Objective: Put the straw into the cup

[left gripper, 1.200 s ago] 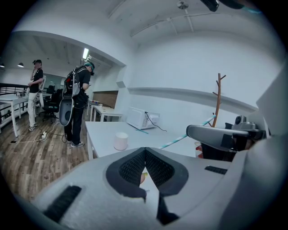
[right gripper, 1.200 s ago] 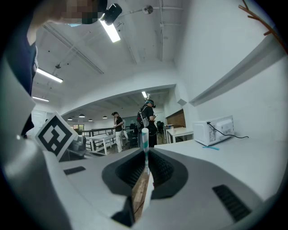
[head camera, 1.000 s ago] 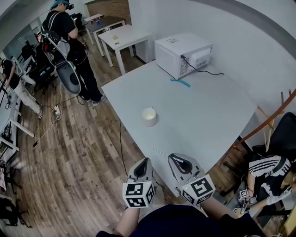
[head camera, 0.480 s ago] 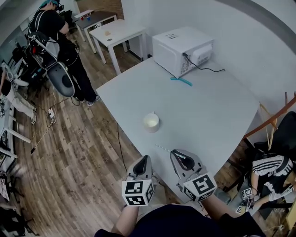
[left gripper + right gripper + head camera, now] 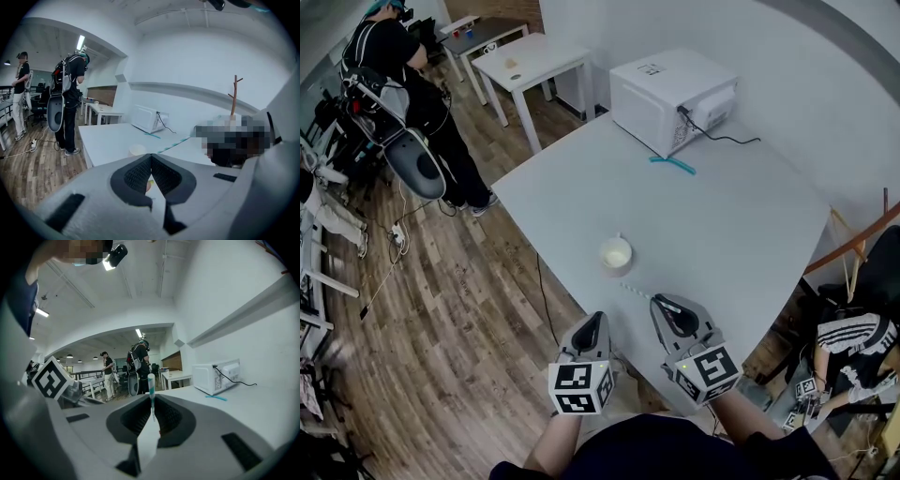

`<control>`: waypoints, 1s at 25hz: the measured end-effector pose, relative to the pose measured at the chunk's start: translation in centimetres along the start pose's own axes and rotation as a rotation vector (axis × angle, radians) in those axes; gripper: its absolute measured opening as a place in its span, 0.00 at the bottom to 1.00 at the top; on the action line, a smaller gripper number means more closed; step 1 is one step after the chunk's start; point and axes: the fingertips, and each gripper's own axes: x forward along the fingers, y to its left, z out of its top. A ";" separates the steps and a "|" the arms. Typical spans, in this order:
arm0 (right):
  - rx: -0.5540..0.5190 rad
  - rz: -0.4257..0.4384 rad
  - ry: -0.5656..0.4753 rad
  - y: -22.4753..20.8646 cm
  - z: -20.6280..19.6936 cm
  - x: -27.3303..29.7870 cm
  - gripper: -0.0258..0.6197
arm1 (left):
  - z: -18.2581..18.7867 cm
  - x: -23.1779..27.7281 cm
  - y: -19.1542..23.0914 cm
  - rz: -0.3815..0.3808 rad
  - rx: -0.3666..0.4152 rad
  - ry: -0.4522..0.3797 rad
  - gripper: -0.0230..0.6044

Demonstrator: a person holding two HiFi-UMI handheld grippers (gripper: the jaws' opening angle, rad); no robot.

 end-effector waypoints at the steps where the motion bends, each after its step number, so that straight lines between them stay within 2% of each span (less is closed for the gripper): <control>1: -0.002 -0.002 0.001 -0.1 0.0 0.4 0.10 | 0.0 0.3 0.2 -0.003 0.000 0.003 0.06; 11: -0.024 -0.022 0.022 -1.4 -0.2 4.5 0.10 | 0.2 2.7 2.5 -0.020 -0.021 0.036 0.06; 25: -0.011 -0.059 0.092 -2.9 -3.3 9.1 0.10 | -1.1 5.3 5.7 -0.020 -0.036 0.084 0.06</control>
